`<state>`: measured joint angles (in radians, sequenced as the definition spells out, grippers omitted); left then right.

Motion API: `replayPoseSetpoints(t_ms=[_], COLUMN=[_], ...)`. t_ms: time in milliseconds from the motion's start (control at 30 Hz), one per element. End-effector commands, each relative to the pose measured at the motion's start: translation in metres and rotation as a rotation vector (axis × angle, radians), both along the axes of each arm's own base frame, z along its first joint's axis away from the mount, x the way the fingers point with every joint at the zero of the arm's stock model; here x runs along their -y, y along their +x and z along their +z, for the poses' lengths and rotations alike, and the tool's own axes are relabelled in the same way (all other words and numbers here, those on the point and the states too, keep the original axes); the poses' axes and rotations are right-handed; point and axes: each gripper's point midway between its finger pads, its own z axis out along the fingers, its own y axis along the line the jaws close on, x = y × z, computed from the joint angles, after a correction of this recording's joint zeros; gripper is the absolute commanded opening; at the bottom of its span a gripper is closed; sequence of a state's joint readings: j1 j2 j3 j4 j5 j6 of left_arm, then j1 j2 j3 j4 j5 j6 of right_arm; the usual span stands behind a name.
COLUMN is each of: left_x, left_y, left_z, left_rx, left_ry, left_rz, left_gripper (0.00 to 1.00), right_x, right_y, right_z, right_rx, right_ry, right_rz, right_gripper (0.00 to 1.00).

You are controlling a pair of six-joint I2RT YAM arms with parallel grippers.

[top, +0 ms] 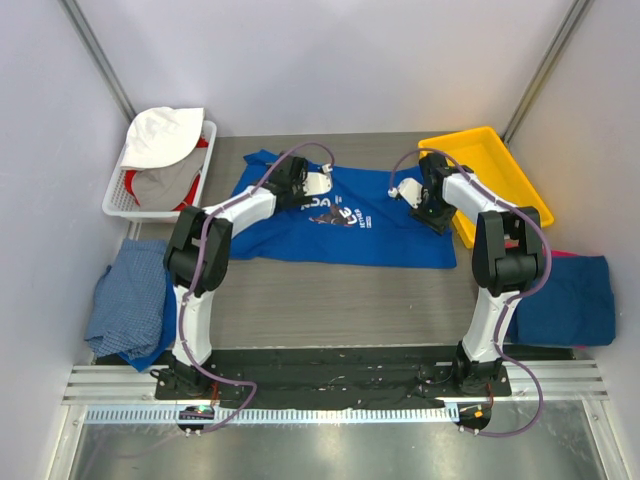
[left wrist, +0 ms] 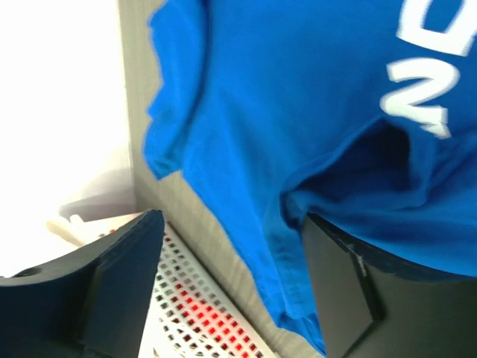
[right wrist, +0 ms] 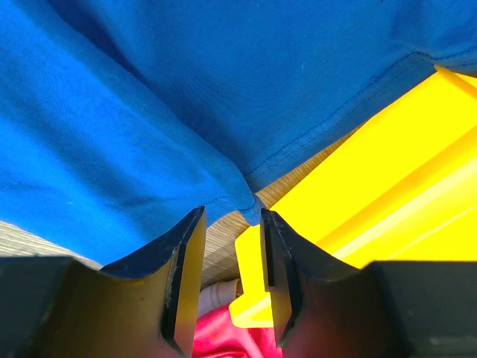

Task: Fold and stack the t-shirts
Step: Fold the flattened tshirt in 1/3 of the way

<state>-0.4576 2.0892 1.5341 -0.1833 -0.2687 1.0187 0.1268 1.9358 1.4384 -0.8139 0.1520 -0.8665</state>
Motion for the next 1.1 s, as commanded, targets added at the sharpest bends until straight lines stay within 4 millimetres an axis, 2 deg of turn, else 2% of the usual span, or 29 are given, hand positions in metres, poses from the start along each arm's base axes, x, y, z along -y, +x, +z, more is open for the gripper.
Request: replayPoseSetpoints(t_ms=[0, 67, 333, 400, 433, 467, 533, 567, 600, 633, 733, 767, 800, 900, 967, 1000, 1067], left_x=[-0.005, -0.004, -0.008, -0.009, -0.011, -0.013, -0.017, -0.020, -0.025, -0.026, -0.034, -0.031, -0.039, -0.049, -0.059, -0.064, -0.071], left_y=[0.019, 0.025, 0.037, 0.037, 0.032, 0.028, 0.017, 0.008, -0.004, -0.011, -0.049, -0.060, -0.080, -0.110, -0.116, -0.116, -0.112], left_z=[0.022, 0.029, 0.042, 0.054, 0.052, 0.064, 0.065, 0.060, 0.069, 0.069, 0.065, 0.060, 0.054, 0.036, 0.031, 0.026, 0.018], left_rx=[0.139, 0.183, 0.279, 0.304, 0.281, 0.288, 0.252, 0.225, 0.204, 0.175, 0.034, -0.021, -0.103, -0.227, -0.239, -0.238, -0.245], left_ry=[-0.028, -0.041, -0.043, -0.061, -0.063, -0.079, -0.084, -0.092, -0.097, -0.105, -0.121, -0.151, -0.124, -0.092, -0.082, -0.074, -0.070], left_rz=[0.050, 0.062, 0.106, 0.115, 0.123, 0.130, 0.140, 0.150, 0.158, 0.155, 0.168, 0.160, 0.162, 0.165, 0.175, 0.180, 0.199], left_gripper=[0.82, 0.85, 0.88, 0.89, 0.89, 0.89, 0.89, 0.89, 0.89, 0.90, 0.91, 0.91, 0.92, 0.94, 0.94, 0.95, 0.94], right_x=[0.000, 0.000, 0.001, 0.001, 0.000, -0.001, -0.003, -0.005, -0.010, -0.014, -0.022, -0.024, -0.023, -0.022, -0.021, -0.021, -0.021], right_y=[0.013, 0.012, 0.006, 0.006, 0.006, 0.006, 0.007, 0.008, 0.008, 0.008, 0.008, 0.006, 0.004, -0.003, -0.010, -0.010, -0.018], right_z=[0.026, 0.026, 0.028, 0.029, 0.031, 0.031, 0.034, 0.038, 0.040, 0.043, 0.053, 0.055, 0.055, 0.053, 0.048, 0.051, 0.045], right_rx=[0.088, 0.085, 0.089, 0.093, 0.099, 0.101, 0.114, 0.129, 0.133, 0.143, 0.183, 0.192, 0.190, 0.188, 0.182, 0.199, 0.184], right_ry=[0.008, 0.010, 0.011, 0.010, 0.013, 0.016, 0.034, 0.054, 0.087, 0.108, 0.168, 0.182, 0.185, 0.184, 0.178, 0.180, 0.170], right_rz=[-0.013, -0.014, -0.012, -0.012, -0.015, -0.017, -0.028, -0.046, -0.052, -0.065, -0.104, -0.117, -0.124, -0.141, -0.147, -0.146, -0.141], right_gripper=[0.43, 0.42, 0.41, 0.41, 0.41, 0.41, 0.41, 0.41, 0.41, 0.42, 0.45, 0.45, 0.48, 0.55, 0.56, 0.56, 0.56])
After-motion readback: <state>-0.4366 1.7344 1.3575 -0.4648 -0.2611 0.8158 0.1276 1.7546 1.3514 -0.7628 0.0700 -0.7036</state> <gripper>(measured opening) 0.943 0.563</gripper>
